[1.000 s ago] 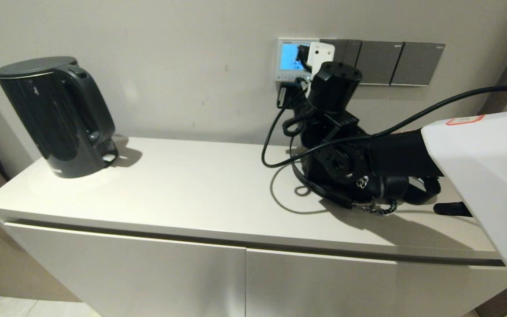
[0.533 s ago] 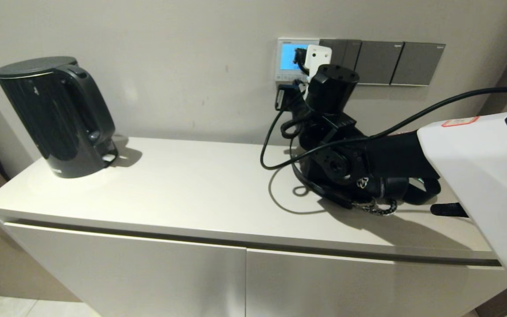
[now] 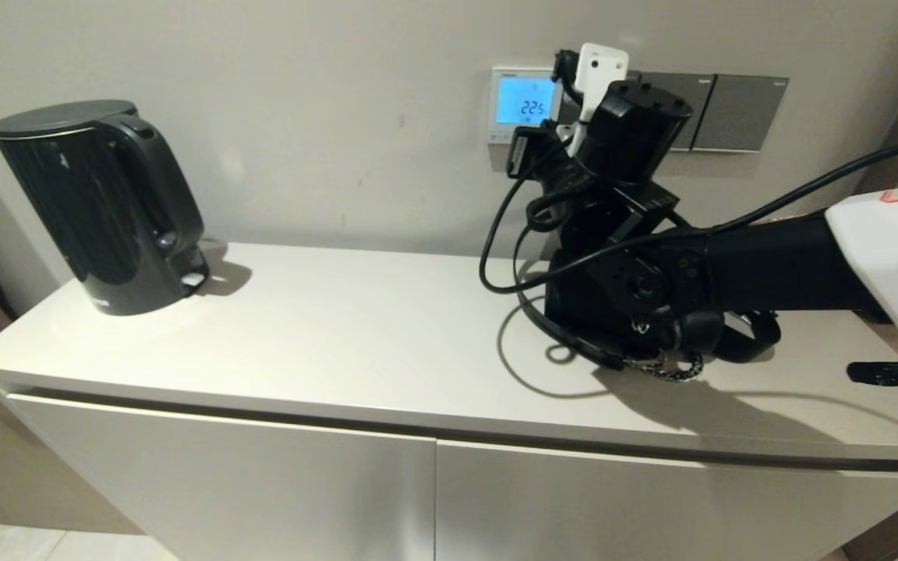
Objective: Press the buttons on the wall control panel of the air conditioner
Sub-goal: Press the temperature increase button, then turn off the central air conditioner
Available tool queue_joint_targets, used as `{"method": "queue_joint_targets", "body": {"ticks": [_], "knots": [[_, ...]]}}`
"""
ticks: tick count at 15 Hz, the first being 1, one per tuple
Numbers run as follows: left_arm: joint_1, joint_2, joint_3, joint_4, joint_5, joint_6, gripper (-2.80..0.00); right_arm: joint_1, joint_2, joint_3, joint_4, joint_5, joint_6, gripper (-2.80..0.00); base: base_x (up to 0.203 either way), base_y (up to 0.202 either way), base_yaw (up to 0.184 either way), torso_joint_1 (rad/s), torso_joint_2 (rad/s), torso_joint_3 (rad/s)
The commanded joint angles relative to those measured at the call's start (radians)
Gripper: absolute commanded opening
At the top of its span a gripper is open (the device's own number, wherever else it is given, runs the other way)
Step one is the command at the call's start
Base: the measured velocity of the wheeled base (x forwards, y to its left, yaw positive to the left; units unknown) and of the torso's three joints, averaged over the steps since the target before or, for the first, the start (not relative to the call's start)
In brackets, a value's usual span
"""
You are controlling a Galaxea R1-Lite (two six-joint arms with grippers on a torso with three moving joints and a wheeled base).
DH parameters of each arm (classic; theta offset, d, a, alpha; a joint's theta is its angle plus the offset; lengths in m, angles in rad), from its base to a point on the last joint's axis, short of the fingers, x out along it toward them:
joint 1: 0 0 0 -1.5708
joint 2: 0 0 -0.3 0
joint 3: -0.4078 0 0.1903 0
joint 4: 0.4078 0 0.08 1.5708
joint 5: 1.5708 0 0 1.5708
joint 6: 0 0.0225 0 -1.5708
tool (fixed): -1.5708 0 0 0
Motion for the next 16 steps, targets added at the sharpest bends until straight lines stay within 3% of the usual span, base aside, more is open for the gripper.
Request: {"method": "queue_joint_targets", "body": {"ticks": [1, 9, 16], "knots": [[0.0, 0.0, 0.002, 0.0, 0.001, 0.0, -2.8, -0.001, -0.116, 0.082, -0.004, -0.005, -0.001, -2.8, 0.0, 0.0, 0.0, 0.0, 0.0, 0.0], [0.0, 0.001, -0.003, 0.009, -0.001, 0.0, -2.8, -0.069, -0.585, 0.479, 0.039, -0.011, -0.016, -2.8, 0.0, 0.0, 0.0, 0.0, 0.0, 0.0], [0.0, 0.001, -0.004, 0.009, -0.001, 0.0, -2.8, -0.102, -0.961, 0.521, 0.394, -0.04, -0.021, -2.8, 0.0, 0.0, 0.0, 0.0, 0.0, 0.0]]}}
